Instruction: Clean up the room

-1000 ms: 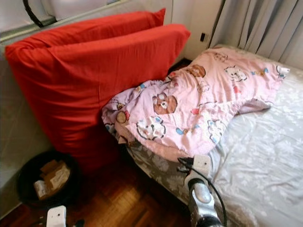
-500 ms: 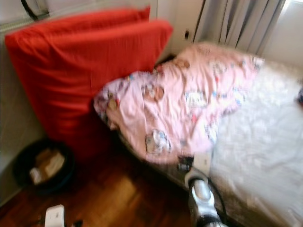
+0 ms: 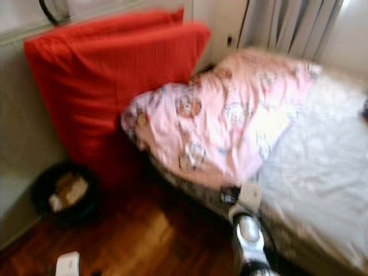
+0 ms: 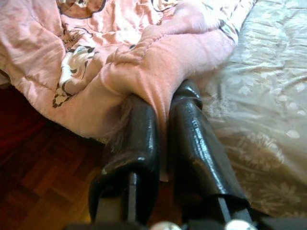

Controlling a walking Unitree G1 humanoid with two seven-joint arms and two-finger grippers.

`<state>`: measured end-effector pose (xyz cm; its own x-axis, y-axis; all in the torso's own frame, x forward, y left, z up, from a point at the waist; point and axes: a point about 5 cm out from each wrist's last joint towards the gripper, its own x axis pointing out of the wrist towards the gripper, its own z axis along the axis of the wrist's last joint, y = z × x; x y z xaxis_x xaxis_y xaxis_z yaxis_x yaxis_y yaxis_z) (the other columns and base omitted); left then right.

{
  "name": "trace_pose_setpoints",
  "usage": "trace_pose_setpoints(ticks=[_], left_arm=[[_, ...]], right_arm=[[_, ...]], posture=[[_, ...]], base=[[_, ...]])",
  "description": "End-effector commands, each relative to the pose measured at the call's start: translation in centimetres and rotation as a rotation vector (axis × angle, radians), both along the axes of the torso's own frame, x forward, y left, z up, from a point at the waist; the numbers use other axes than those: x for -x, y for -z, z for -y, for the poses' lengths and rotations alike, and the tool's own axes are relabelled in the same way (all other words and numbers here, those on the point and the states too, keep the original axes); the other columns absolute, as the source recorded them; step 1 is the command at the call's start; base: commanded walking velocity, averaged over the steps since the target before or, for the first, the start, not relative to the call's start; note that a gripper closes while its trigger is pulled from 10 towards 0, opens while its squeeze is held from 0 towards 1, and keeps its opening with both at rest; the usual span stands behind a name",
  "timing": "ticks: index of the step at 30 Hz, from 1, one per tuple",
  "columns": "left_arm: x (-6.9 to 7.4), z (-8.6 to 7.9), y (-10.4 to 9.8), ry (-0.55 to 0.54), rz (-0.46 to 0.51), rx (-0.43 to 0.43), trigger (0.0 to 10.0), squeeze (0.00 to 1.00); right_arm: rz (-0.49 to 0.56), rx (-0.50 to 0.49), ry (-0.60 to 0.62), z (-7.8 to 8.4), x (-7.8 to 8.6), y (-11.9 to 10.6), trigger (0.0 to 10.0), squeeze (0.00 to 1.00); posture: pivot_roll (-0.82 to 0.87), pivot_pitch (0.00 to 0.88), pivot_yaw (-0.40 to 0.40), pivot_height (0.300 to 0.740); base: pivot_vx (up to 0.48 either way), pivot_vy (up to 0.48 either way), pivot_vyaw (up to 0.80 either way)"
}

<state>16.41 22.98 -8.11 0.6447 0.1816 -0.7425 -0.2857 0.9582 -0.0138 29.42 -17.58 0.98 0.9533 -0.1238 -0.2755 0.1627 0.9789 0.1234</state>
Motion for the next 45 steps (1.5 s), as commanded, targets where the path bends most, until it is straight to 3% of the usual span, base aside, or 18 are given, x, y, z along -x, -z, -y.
trace_pose_setpoints(ticks=[1,7,14,18,24,26,27,28,29,30,32,33,45], left_arm=[[0.3,0.1,0.2,0.018,-0.021,-0.003,10.0,0.0],[0.2,0.1,0.2,0.026,-0.022,-0.003,10.0,0.0],[0.2,0.2,0.2,0.033,-0.024,-0.006,10.0,0.0],[0.2,0.1,0.2,0.035,-0.024,-0.006,10.0,0.0],[0.2,0.1,0.2,0.038,-0.025,-0.009,10.0,0.0],[0.2,0.1,0.2,0.039,-0.025,-0.009,10.0,0.0],[0.2,0.1,0.2,0.04,-0.025,-0.009,10.0,0.0],[0.2,0.1,0.1,0.041,-0.025,-0.01,10.0,0.0],[0.2,0.1,0.1,0.041,-0.025,-0.01,10.0,0.0],[0.2,0.1,0.1,0.042,-0.024,-0.01,10.0,0.0],[0.2,0.1,0.1,0.043,-0.024,-0.01,10.0,0.0],[0.2,0.1,0.1,0.043,-0.024,-0.011,10.0,0.0],[0.2,0.0,0.1,0.048,-0.024,-0.014,10.0,0.0]], right_arm=[[0.005,0.008,-0.002,-0.1,-0.3,-0.3,10.0,0.0],[-0.076,0.007,0.0,0.0,0.6,1.0,10.0,0.0],[-0.257,-0.012,-0.003,-0.1,2.4,3.4,10.0,0.0],[-0.308,-0.02,-0.004,0.0,3.0,4.0,10.0,0.0],[-0.294,-0.031,-0.001,-0.1,2.5,3.6,10.0,0.0],[-0.291,-0.033,-0.002,-0.1,2.5,3.6,10.0,0.05],[-0.29,-0.035,-0.002,-0.1,2.5,3.6,10.0,0.21],[-0.291,-0.035,-0.002,-0.1,2.4,3.6,10.0,0.3],[-0.291,-0.035,-0.002,-0.1,2.4,3.6,10.0,0.3],[-0.292,-0.035,-0.001,-0.1,2.4,3.6,10.0,0.74],[-0.293,-0.034,0.0,-0.1,2.4,3.6,10.0,0.75],[-0.291,-0.035,-0.001,-0.1,2.4,3.6,10.0,0.97],[-0.299,-0.03,0.005,0.0,2.6,3.7,10.0,1.0]], posture=[[0.03,0.09,-0.028,0.74],[0.03,0.092,-0.028,0.74],[0.03,0.093,-0.028,0.74],[0.04,0.096,-0.027,0.74],[0.03,0.096,-0.024,0.74],[0.03,0.096,-0.024,0.74],[0.04,0.096,-0.024,0.74],[0.04,0.096,-0.024,0.74],[0.04,0.096,-0.024,0.74],[0.04,0.096,-0.024,0.74],[0.04,0.096,-0.024,0.74],[0.04,0.096,-0.024,0.74],[0.04,0.096,-0.024,0.74]], base=[[0.0,0.0,0.0],[0.0,0.0,0.0],[0.0,0.0,0.0],[0.0,0.0,0.0],[0.0,0.0,0.0],[0.0,0.0,0.0],[0.0,0.0,0.0],[0.0,0.0,0.0],[0.0,0.0,0.0],[0.0,0.0,0.0],[0.0,0.0,0.0],[0.0,0.0,0.0],[0.0,0.0,0.0]])
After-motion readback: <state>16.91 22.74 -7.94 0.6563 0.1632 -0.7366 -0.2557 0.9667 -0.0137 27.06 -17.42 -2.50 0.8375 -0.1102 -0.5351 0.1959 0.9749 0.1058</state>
